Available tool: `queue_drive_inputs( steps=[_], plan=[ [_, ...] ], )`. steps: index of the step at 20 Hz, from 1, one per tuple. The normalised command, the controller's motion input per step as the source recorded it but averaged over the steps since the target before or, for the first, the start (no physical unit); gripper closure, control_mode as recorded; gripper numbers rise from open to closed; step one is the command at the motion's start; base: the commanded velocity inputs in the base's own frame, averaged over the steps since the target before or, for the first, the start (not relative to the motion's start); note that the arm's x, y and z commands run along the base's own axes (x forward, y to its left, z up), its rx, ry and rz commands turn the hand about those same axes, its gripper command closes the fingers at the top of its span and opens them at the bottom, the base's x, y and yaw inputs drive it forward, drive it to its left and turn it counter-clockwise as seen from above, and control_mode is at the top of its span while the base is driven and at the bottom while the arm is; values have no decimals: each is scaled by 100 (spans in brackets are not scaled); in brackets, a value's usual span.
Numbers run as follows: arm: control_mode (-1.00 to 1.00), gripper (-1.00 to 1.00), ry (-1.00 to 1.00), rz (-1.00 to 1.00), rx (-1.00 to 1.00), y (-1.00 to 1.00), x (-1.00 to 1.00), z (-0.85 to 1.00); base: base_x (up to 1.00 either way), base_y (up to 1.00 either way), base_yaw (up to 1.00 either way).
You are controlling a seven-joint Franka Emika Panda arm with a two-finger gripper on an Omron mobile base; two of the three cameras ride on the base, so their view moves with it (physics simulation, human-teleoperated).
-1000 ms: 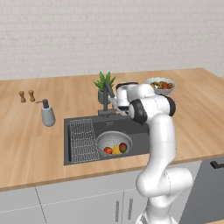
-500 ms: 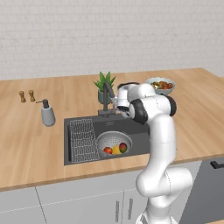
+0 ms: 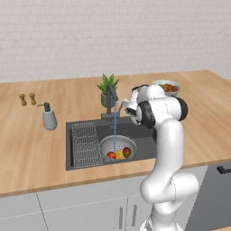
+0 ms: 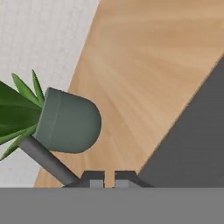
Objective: Put the colander in the sink, put the mango, apple, mango in the colander, and turn on the sink faucet and pour water over the colander.
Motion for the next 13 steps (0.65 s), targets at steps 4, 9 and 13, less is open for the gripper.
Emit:
queue_drive_inputs(
  steps=[4, 9, 13],
  plan=[
    [-100, 100, 0, -15, 12, -89, -42, -3, 0, 0, 0],
    [-100, 100, 0, -11, 13, -55, -47, 0, 0, 0, 0],
    [-100, 100, -1, -5, 12, -17, -54, 26, 0, 0, 0]
  ],
)
